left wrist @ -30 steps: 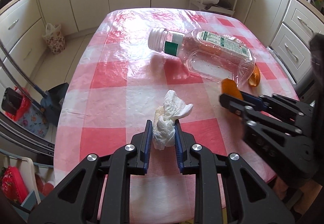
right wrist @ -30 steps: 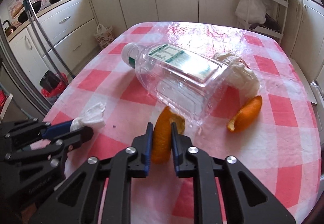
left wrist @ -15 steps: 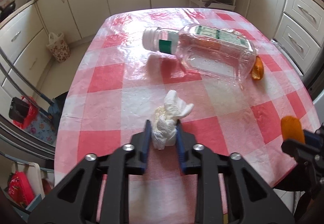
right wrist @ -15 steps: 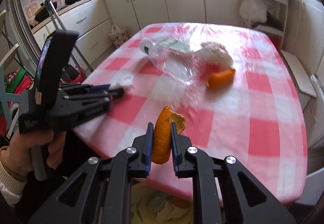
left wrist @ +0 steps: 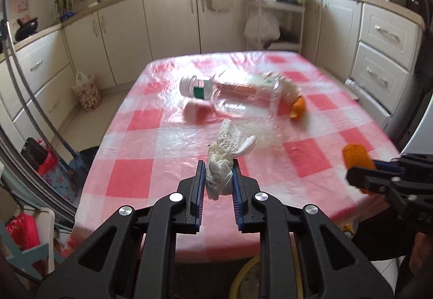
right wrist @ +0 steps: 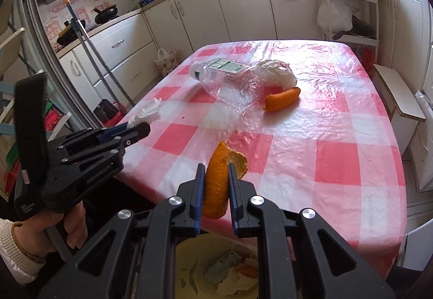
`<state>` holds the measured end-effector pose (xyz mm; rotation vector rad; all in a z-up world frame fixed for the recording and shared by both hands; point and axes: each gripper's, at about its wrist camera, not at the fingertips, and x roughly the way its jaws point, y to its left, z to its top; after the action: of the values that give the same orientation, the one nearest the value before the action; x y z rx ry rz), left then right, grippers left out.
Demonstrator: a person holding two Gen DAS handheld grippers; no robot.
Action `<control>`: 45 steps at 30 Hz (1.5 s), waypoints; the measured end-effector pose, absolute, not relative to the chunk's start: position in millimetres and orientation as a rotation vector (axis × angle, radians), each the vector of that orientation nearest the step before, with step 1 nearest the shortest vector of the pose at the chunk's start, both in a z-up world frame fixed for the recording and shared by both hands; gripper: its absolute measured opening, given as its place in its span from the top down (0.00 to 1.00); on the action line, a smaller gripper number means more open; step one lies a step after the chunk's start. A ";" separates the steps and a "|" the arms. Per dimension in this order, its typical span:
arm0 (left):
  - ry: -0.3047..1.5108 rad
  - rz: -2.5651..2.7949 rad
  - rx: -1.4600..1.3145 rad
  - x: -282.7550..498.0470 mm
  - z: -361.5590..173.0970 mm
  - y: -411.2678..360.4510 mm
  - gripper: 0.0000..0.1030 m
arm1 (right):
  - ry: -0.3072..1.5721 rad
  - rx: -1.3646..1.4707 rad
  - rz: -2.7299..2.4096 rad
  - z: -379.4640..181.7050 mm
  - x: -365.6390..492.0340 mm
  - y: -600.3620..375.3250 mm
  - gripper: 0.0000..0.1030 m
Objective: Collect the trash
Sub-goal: 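Grasp an orange peel with the right gripper while the left gripper holds the tissue, then lower the orange peel into the bucket and open the right gripper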
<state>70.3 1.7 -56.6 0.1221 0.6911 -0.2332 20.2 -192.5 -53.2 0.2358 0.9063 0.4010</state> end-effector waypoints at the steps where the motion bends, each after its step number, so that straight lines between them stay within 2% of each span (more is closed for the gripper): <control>1: 0.681 -0.235 0.114 65.4 -54.9 2.1 0.82 | 0.906 0.233 0.407 -53.2 17.2 -192.7 0.83; 21: 0.668 -0.283 0.082 -23.3 -43.1 -0.7 0.82 | 0.979 0.161 0.508 -64.2 -42.1 -171.7 0.82; 41: 0.672 -0.305 0.086 -53.5 -43.0 1.1 0.82 | 1.170 0.014 0.536 -103.4 -63.2 -144.9 0.82; 44: 0.680 -0.310 0.097 -54.6 -45.3 -1.3 0.82 | 1.213 -0.005 0.538 -111.8 -63.9 -141.2 0.78; 45: 0.684 -0.312 0.102 -54.6 -46.3 -2.3 0.82 | 1.230 -0.014 0.532 -115.3 -64.6 -140.1 0.68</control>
<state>-54.6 -2.3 -46.3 0.1020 0.6835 -0.3119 -64.6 -140.1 -115.3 -0.0143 1.2299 0.5317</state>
